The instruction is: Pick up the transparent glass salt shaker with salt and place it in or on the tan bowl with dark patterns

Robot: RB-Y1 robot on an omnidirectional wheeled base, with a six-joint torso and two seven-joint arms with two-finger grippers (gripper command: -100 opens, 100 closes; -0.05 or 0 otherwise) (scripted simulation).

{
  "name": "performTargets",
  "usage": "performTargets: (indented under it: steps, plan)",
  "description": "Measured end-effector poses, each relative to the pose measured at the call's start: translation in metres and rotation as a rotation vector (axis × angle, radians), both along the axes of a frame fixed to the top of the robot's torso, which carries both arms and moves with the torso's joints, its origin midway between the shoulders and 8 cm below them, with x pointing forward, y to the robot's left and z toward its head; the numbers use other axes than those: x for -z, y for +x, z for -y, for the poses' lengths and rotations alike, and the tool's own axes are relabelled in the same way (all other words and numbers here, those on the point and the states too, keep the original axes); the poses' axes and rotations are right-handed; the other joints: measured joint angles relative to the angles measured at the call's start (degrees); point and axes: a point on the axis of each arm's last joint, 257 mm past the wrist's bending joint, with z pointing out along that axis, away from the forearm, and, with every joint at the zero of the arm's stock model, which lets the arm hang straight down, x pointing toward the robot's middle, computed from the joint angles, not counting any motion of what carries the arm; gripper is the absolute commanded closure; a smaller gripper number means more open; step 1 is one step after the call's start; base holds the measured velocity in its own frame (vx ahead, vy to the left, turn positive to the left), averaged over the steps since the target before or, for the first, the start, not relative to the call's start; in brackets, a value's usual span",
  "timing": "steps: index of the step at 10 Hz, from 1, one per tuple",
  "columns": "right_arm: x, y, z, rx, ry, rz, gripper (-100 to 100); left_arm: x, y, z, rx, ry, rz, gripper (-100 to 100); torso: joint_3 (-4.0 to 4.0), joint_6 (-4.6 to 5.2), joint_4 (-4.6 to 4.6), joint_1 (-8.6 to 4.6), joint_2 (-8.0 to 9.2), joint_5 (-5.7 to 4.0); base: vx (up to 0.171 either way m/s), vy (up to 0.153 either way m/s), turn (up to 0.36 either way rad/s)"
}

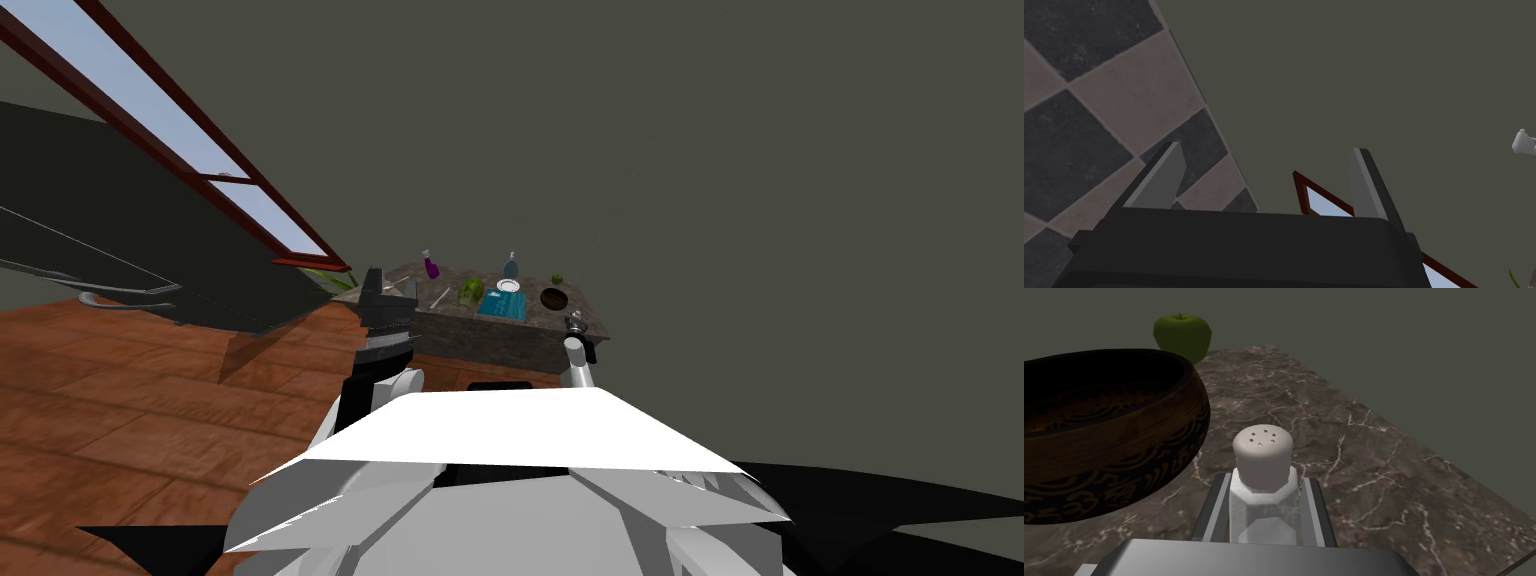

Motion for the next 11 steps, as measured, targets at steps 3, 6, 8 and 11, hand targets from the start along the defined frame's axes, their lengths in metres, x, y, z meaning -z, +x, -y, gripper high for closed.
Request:
performTargets:
  steps: [3,6,8,11]
  plan:
    - [0.0,0.0,0.0,0.001,0.0,0.0,0,0.0,0.0,0.0,0.0,0.0,0.0,0,-0.02,-0.01,-0.01,0.01,-0.02,0.01,0.0,0.0,0.0]
    - [-0.008,-0.01,0.009,-0.005,-0.023,0.011,100,0.0,0.0,0.0,0.0,0.0,0.0,0,-0.15,0.06,-0.05,0.13,-0.28,0.06,0.074,0.042,-0.064]
    - [-0.01,-0.021,0.013,-0.004,-0.029,0.019,100,0.0,0.0,0.0,0.0,0.0,0.0,0,-0.14,0.02,-0.06,0.19,-0.24,0.05,0.071,0.049,-0.057]
    - [-0.015,-0.038,0.017,-0.018,-0.042,0.027,100,0.0,0.0,0.0,0.0,0.0,0.0,0,-0.14,0.01,-0.06,0.12,-0.24,0.04,0.06,0.028,-0.037]
